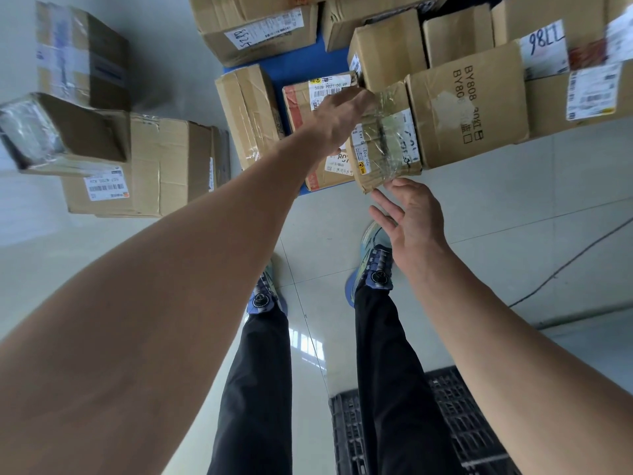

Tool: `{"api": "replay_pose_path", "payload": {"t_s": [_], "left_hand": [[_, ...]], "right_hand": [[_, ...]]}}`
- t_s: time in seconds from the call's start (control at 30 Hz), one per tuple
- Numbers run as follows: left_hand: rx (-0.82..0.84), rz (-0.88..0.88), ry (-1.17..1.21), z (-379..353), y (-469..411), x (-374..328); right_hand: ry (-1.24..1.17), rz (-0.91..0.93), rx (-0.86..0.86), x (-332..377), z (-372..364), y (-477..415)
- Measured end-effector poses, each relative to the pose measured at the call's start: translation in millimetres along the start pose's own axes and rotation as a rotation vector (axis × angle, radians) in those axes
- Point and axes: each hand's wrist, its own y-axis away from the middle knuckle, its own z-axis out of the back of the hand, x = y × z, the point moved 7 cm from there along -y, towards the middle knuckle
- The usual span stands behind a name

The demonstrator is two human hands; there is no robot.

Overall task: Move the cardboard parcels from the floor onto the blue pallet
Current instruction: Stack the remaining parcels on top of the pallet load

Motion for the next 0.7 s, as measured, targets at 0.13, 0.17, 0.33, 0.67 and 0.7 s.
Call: {"api": "replay_pose_path", "payload": {"t_s": [0.13, 0.17, 0.33, 0.67, 0.7], "left_hand": [[-0.015, 0.024, 0.071, -4, -5, 9], [-0.014, 0.034, 0.091, -4, -7, 13], [-0.037, 0.062, 0.167, -3, -12, 24], [-0.079, 0.108, 0.234, 17, 16, 34], [-0.093, 0.101, 0.242, 24, 25, 34]], "right_hand": [[0.005, -0.001, -0.012, 0, 3, -3], [0.009, 0.0, -0.013, 0, 3, -3], [0.021, -0.005, -0.026, -2, 2, -3], [0.1, -0.067, -0.012, -23, -14, 19], [0.113, -0.074, 0.009, -27, -19, 23]]}}
